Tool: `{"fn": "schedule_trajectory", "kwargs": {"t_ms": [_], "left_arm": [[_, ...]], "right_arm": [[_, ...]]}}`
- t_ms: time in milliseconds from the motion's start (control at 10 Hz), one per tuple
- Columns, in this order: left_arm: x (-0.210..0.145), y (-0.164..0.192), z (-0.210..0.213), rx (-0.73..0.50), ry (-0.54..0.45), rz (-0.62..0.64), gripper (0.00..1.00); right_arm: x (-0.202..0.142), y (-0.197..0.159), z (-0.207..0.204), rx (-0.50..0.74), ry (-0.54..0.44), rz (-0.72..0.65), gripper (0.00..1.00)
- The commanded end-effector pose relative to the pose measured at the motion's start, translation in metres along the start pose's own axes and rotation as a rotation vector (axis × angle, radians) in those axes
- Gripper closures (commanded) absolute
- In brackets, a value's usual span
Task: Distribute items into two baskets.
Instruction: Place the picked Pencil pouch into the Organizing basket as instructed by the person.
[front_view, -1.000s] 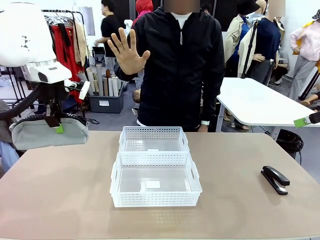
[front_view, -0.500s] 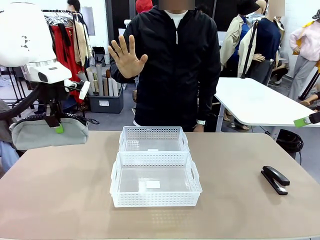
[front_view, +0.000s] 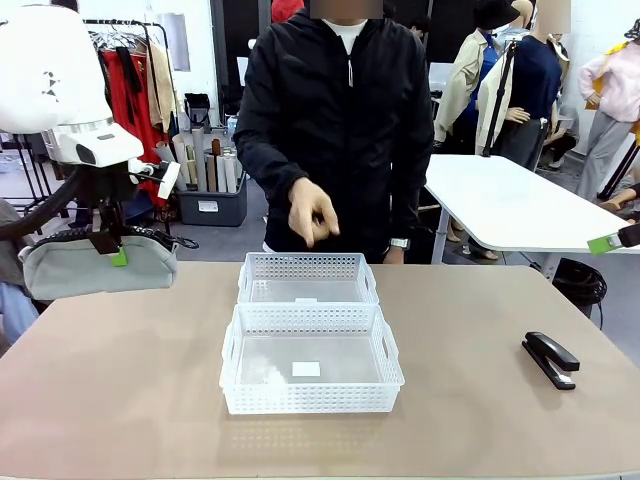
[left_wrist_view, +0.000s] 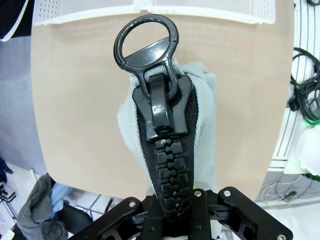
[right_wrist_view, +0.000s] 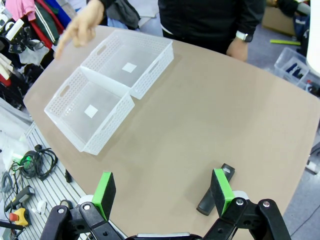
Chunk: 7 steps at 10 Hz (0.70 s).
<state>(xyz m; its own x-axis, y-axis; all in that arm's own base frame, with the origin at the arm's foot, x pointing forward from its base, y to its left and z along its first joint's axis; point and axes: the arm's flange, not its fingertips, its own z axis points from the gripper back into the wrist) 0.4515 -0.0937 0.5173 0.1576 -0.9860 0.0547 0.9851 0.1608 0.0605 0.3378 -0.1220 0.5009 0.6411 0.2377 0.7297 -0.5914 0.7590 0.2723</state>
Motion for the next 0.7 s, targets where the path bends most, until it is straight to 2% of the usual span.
{"fn": "schedule_trajectory", "kwargs": {"t_ms": [0, 600], "left_arm": [[-0.0011, 0.0017, 0.0025, 0.013, 0.006, 0.009, 1.0], [-0.0011, 0.0017, 0.0025, 0.013, 0.006, 0.009, 1.0]], "right_arm": [[0.0004, 0.0008, 0.0007, 0.004, -0.005, 0.003, 0.0], [0.0004, 0.0008, 0.0007, 0.004, -0.005, 0.003, 0.0]]}}
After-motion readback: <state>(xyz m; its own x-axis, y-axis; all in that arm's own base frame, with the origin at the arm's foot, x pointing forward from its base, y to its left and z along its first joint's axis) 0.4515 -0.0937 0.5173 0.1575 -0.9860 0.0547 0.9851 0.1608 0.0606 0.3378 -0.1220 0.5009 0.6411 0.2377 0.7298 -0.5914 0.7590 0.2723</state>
